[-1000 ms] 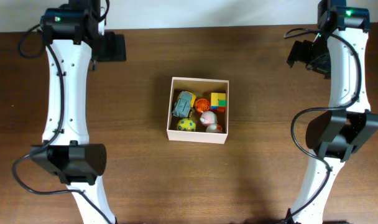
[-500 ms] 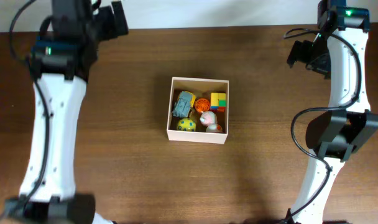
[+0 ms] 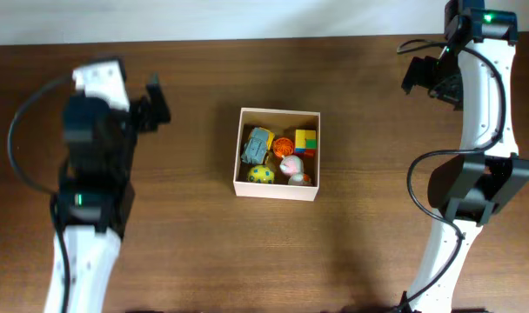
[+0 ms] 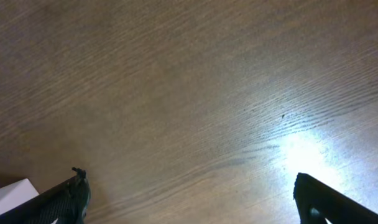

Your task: Pack container

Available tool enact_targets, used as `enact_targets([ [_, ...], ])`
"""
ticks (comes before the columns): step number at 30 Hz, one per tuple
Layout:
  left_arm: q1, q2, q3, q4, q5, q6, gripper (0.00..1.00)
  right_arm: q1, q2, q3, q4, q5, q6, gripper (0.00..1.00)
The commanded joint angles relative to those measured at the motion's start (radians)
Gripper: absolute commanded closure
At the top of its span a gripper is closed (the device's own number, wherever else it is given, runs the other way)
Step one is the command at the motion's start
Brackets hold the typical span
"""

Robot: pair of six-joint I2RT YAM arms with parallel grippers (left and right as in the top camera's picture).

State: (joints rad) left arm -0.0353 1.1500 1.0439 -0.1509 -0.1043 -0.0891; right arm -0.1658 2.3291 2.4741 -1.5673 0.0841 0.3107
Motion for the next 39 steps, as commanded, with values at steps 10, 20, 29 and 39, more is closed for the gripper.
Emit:
enact_targets([
  [10,0.074,-0.507,-0.663,0.295,0.090,0.058,0.01,0.002,-0.032,0.014,0.000,-0.002,0.005,0.01],
  [20,0.074,-0.789,-0.960,0.426,0.109,0.060,0.01,0.002,-0.032,0.014,0.000,-0.002,0.005,0.01],
  [29,0.074,-0.893,-1.036,0.375,0.108,0.069,0.01,0.002,-0.032,0.014,0.000,-0.002,0.005,0.01],
  [39,0.074,-1.115,-1.036,0.171,0.097,0.144,0.01,0.002,-0.032,0.014,0.000,-0.002,0.005,0.01],
])
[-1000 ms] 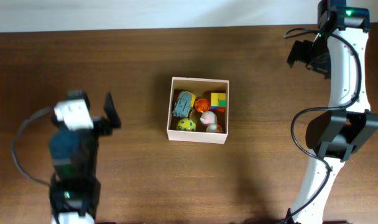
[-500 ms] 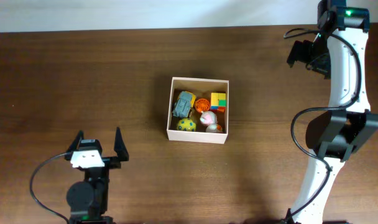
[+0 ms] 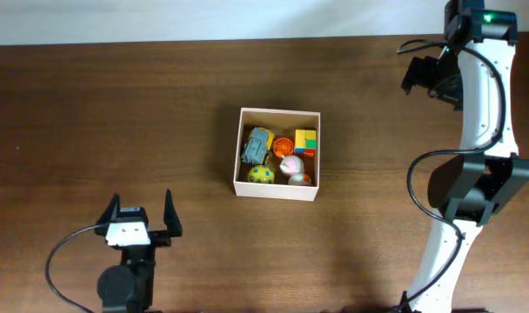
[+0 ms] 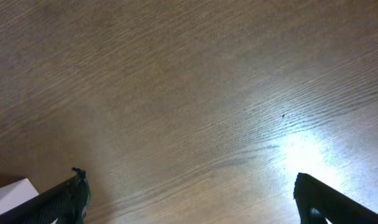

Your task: Pack container

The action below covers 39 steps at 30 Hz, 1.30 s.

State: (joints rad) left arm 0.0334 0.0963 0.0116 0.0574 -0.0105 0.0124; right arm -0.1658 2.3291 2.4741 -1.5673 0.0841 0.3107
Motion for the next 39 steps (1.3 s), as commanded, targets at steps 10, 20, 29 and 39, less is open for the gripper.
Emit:
enact_targets([
  [10,0.004,-0.092,-0.003,-0.142,0.004,0.086,0.01,0.002,-0.032,0.014,0.000,-0.002,0.005,0.01],
  [20,0.004,-0.091,-0.003,-0.141,0.008,0.091,0.01,0.002,-0.032,0.014,0.000,-0.002,0.005,0.01],
  [29,0.004,-0.091,-0.003,-0.141,0.008,0.091,0.01,0.002,-0.032,0.014,0.000,-0.002,0.005,0.01],
  [39,0.004,-0.091,-0.003,-0.141,0.008,0.091,0.01,0.002,-0.032,0.014,0.000,-0.002,0.005,0.01],
])
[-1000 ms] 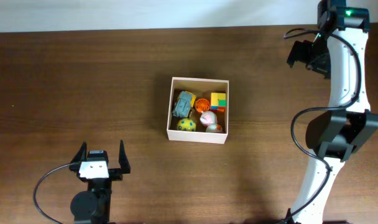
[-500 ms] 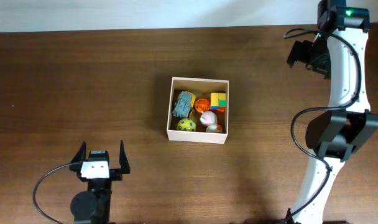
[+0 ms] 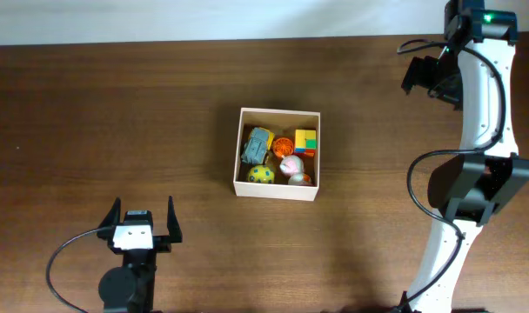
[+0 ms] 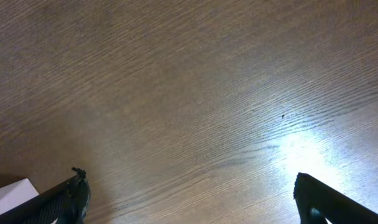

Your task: Pack container

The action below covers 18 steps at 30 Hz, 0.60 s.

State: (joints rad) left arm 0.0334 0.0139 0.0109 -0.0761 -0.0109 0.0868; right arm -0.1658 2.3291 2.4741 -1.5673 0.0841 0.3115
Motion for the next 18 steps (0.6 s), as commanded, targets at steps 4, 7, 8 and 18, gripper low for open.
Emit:
enact_targets([
  [4,0.004,-0.009,-0.002,-0.007,0.008,0.016,0.01,0.002,-0.032,0.014,0.000,-0.002,0.005,0.01],
  [7,0.004,-0.009,-0.002,-0.007,0.008,0.016,0.01,0.002,-0.032,0.014,0.000,-0.002,0.005,0.01],
  [8,0.004,-0.009,-0.002,-0.007,0.008,0.016,0.01,0.002,-0.032,0.014,0.000,-0.002,0.005,0.01],
  [18,0.004,-0.009,-0.002,-0.007,0.008,0.016,0.01,0.019,-0.147,0.013,0.000,-0.002,0.005,0.01],
])
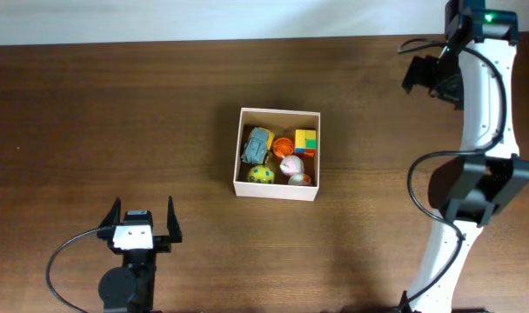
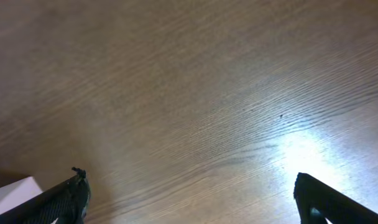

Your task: Pack container

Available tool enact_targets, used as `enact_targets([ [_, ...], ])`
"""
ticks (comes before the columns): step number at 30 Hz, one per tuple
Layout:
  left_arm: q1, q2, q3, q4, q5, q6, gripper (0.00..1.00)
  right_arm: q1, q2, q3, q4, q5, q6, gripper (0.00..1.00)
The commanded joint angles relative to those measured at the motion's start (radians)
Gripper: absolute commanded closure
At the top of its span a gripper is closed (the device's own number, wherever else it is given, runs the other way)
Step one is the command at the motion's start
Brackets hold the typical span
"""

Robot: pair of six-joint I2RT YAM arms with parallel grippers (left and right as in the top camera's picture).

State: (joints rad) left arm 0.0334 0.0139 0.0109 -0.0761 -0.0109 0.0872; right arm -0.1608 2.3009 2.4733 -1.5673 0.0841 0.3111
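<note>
The white box [image 1: 277, 189] stands at the table's middle. Inside it lie several small toys, among them a grey one [image 1: 258, 143], a yellow-green ball [image 1: 261, 175] and a coloured block [image 1: 305, 141]. My left gripper [image 1: 143, 217] is at the front left, well away from the box, open and holding nothing. My right gripper [image 1: 420, 75] hangs at the far right, high over bare wood. In the right wrist view the right gripper [image 2: 189, 202] shows its fingers [image 2: 69, 200] spread wide with only tabletop between them.
The brown wooden table [image 1: 117, 104] carries only the box. The right arm's white links [image 1: 482, 130] rise along the right edge. A white corner [image 2: 12, 190] shows at the lower left of the right wrist view.
At first my left arm was raised and blurred over the left of the table. Later it was low at the front left with its fingers apart, and it has stayed there. The right arm and the toys in the box have kept their places.
</note>
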Motion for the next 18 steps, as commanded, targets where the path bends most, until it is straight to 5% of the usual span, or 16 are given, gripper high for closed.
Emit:
enact_targets([
  [1,0.004,-0.009,-0.002,-0.007,0.008,0.016,0.01,0.019,-0.153,0.013,0.000,-0.002,0.005,0.01],
  [10,0.004,-0.009,-0.002,-0.007,0.008,0.016,0.01,0.098,-0.507,-0.108,0.000,-0.002,0.005,0.01],
  [18,0.004,-0.009,-0.002,-0.007,0.008,0.016,0.01,0.190,-0.861,-0.478,0.125,-0.002,0.005,0.01],
])
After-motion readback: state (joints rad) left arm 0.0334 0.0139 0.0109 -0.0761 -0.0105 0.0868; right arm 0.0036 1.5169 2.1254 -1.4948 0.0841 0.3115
